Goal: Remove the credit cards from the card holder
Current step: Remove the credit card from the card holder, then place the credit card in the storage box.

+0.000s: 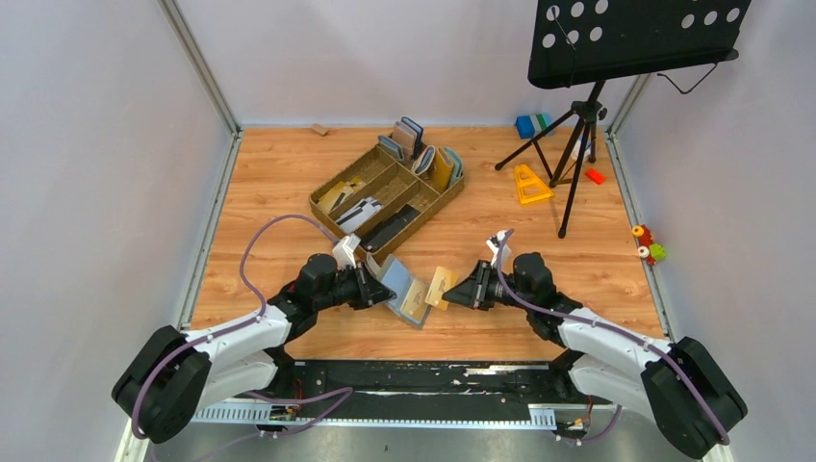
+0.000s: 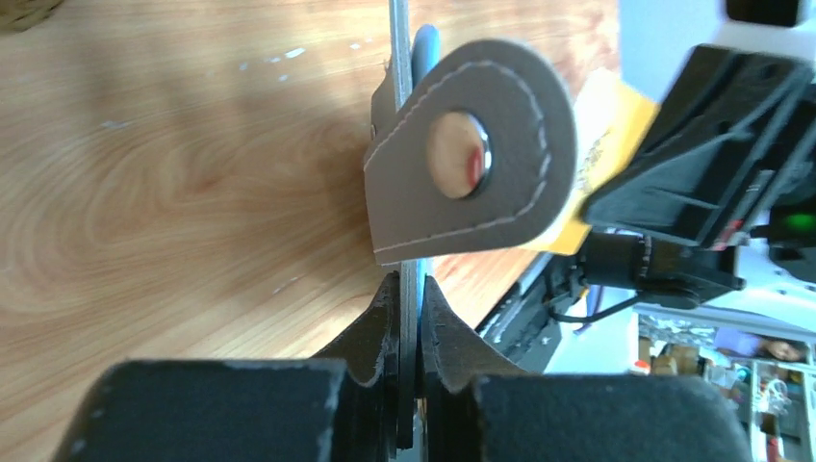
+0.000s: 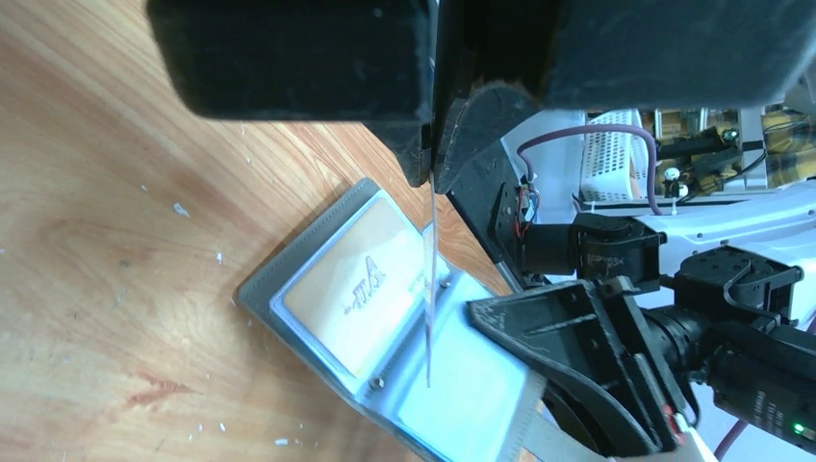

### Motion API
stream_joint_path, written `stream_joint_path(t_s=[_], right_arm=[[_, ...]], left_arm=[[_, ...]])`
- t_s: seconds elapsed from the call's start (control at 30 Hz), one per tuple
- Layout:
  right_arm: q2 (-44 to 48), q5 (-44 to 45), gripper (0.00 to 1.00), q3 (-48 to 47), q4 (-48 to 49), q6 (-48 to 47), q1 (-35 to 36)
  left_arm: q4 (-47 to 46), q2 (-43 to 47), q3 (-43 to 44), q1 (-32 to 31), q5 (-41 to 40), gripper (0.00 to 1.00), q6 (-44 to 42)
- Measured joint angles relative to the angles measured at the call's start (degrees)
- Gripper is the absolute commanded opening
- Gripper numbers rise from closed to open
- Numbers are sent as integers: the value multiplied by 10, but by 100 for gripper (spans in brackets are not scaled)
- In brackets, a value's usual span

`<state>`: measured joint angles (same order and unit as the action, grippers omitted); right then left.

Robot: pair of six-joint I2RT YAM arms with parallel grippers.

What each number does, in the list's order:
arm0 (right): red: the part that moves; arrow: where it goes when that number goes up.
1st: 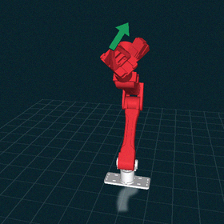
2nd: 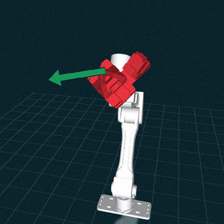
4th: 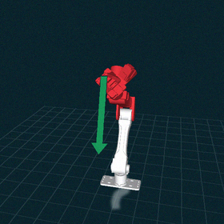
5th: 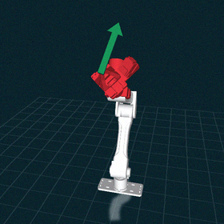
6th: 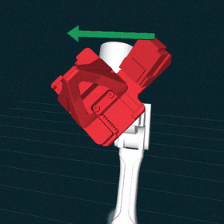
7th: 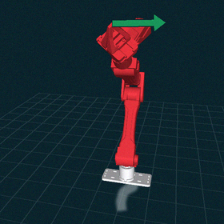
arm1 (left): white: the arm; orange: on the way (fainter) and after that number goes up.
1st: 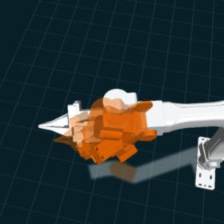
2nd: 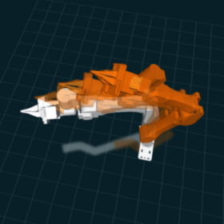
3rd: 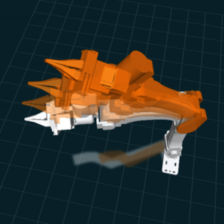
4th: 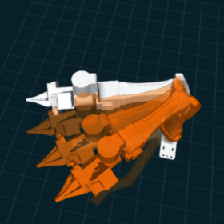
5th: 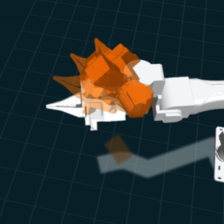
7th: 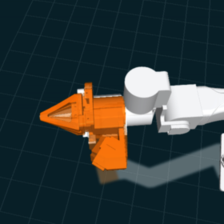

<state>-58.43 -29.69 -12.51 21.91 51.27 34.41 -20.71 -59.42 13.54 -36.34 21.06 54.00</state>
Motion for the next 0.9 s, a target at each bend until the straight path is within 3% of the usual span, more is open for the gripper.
stream_joint_path(t_s=[0.2, 0.33, 0.63, 0.9], right_arm=[[-12, 23, 0, -64, -58, -29, -1], [-69, 39, 0, -127, -60, -31, -1], [-297, 67, 0, -321, -15, 12, 8], [-486, 142, 0, -564, 1, 49, 63]], left_arm=[[109, 16, 7, 0, -39, 0, -34], [183, 41, 14, 0, -66, 0, -53], [374, 129, 52, 1, -169, 0, -77], [492, 169, 60, 22, -264, 0, -68]])
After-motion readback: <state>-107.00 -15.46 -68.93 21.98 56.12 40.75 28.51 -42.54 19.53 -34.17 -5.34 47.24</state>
